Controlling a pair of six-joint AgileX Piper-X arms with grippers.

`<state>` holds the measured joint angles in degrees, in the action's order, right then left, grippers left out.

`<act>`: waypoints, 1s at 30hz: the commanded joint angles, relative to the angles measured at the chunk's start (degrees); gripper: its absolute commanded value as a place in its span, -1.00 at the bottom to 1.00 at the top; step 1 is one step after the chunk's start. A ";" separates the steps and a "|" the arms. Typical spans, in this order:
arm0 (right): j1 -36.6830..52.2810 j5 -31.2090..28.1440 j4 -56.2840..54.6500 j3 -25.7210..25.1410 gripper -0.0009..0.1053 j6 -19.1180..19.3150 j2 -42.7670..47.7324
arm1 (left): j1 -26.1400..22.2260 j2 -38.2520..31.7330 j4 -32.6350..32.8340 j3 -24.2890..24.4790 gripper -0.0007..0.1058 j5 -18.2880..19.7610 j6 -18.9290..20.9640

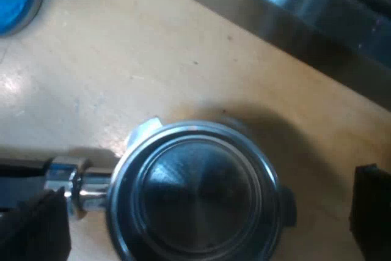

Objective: Put the handle in the coffee machine

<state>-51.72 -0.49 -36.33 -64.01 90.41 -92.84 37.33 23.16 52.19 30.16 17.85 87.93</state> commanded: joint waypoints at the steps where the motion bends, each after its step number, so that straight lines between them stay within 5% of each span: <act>1: 0.21 1.03 0.14 -0.12 0.79 0.75 -0.79 | -0.02 -0.14 -0.70 -0.02 0.26 0.42 0.15; 20: 0.21 2.48 0.14 -0.12 0.78 0.88 -3.27 | -0.02 -0.14 -0.70 -0.02 0.26 0.42 0.15; 30: 0.10 0.49 0.25 -0.12 -0.40 4.46 -3.27 | -0.02 -0.14 -0.70 -0.02 0.26 0.42 0.15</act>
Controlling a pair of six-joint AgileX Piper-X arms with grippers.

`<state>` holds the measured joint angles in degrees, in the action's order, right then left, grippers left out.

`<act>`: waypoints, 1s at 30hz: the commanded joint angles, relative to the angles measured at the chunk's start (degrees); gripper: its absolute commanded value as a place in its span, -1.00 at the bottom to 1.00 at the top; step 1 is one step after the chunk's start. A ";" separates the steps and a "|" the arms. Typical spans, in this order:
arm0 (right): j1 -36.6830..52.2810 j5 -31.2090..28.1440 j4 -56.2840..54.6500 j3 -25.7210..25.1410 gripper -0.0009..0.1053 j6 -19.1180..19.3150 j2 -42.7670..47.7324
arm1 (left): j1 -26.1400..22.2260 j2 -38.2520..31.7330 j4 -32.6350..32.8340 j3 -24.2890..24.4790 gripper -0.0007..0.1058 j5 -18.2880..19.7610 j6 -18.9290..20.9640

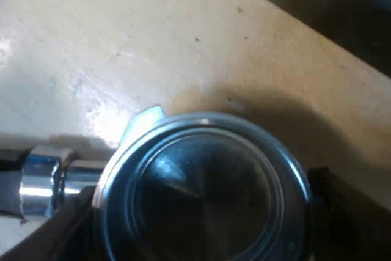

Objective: Put the handle in the coffee machine

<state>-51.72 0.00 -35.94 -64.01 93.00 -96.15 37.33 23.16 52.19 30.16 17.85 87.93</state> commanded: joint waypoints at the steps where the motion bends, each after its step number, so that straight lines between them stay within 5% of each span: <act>1: 0.10 0.00 -0.14 -0.12 -0.51 1.98 0.04 | -0.02 -0.14 -0.70 -0.02 0.26 0.42 0.15; 3: 0.10 0.00 -0.35 -0.12 -0.69 1.96 0.04 | -0.02 -0.14 -0.70 -0.02 0.26 0.42 0.15; 4: 0.10 0.00 -0.53 -0.12 -0.98 1.96 0.20 | -0.02 -0.14 -0.70 -0.02 0.26 0.42 0.15; 30: 0.10 0.00 -13.31 -0.12 -0.98 -5.91 9.68 | -0.02 -0.14 -0.70 -0.02 0.26 0.42 0.15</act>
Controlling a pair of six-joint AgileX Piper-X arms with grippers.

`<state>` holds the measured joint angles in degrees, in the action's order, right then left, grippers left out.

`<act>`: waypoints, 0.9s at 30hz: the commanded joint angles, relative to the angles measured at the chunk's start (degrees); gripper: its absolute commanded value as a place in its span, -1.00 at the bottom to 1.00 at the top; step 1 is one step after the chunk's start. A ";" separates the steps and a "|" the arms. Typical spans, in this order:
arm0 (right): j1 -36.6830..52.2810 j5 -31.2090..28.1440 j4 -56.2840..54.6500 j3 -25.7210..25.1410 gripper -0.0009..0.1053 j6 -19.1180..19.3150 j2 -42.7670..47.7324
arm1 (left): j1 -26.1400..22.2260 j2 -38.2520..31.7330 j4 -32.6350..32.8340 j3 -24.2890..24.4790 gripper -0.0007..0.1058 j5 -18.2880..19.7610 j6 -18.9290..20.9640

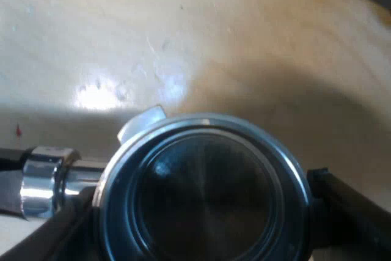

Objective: Put the handle in the coffee machine

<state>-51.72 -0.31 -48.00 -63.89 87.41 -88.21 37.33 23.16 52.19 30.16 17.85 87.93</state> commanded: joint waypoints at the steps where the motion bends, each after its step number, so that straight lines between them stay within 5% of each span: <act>1: 0.10 0.31 -1.66 -0.24 -0.98 -0.29 2.37 | -0.02 -0.14 -0.70 -0.02 0.26 0.42 0.15; 10: 0.10 0.31 -4.12 -0.24 -0.98 -2.44 7.00 | -0.02 -0.14 -0.70 -0.02 0.26 0.42 -0.19; 17: 0.10 0.31 -4.63 -0.24 -0.98 -2.80 10.26 | -0.02 -0.14 0.19 -0.97 0.26 1.27 -4.40; 27: 0.10 0.31 -7.21 -0.24 -0.98 -3.75 13.15 | -0.02 -0.14 -2.87 -3.17 0.26 5.29 -5.78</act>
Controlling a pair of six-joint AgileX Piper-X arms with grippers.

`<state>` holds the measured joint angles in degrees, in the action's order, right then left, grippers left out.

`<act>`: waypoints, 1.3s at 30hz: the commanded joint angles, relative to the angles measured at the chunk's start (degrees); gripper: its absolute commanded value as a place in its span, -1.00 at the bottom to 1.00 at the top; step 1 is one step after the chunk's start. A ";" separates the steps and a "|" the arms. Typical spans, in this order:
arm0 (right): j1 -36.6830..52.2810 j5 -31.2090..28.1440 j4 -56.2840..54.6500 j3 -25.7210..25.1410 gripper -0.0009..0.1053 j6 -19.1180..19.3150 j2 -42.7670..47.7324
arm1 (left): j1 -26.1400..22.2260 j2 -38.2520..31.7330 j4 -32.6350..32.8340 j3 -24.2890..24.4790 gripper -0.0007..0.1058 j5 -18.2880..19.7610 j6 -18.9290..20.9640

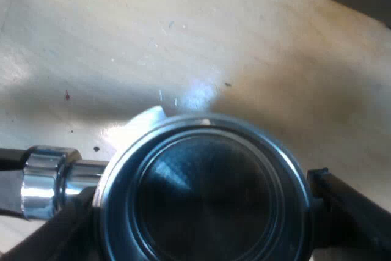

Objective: Put the handle in the coffee machine

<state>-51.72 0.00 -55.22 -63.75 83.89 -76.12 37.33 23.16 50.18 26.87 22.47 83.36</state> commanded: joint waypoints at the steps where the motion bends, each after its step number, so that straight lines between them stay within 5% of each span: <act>1: 0.10 0.00 0.01 -0.39 -0.98 -0.23 1.05 | -0.02 -0.14 -0.86 0.12 0.26 0.66 -1.35; 9: 0.10 2.78 -0.32 -0.39 -0.98 -1.62 3.07 | -0.02 -0.14 -4.80 -2.74 0.26 3.97 -1.39; 28: 0.10 3.75 1.44 -0.39 -0.98 -2.30 3.07 | -0.02 0.08 -10.92 -5.93 0.26 3.84 -2.70; 39: 0.10 3.75 1.44 -0.39 -0.98 -2.41 3.07 | -0.02 9.09 -13.75 -5.93 0.26 2.61 -2.70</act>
<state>-51.72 3.11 -54.65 -63.61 81.44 -73.80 37.33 31.87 37.30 20.87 25.17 81.05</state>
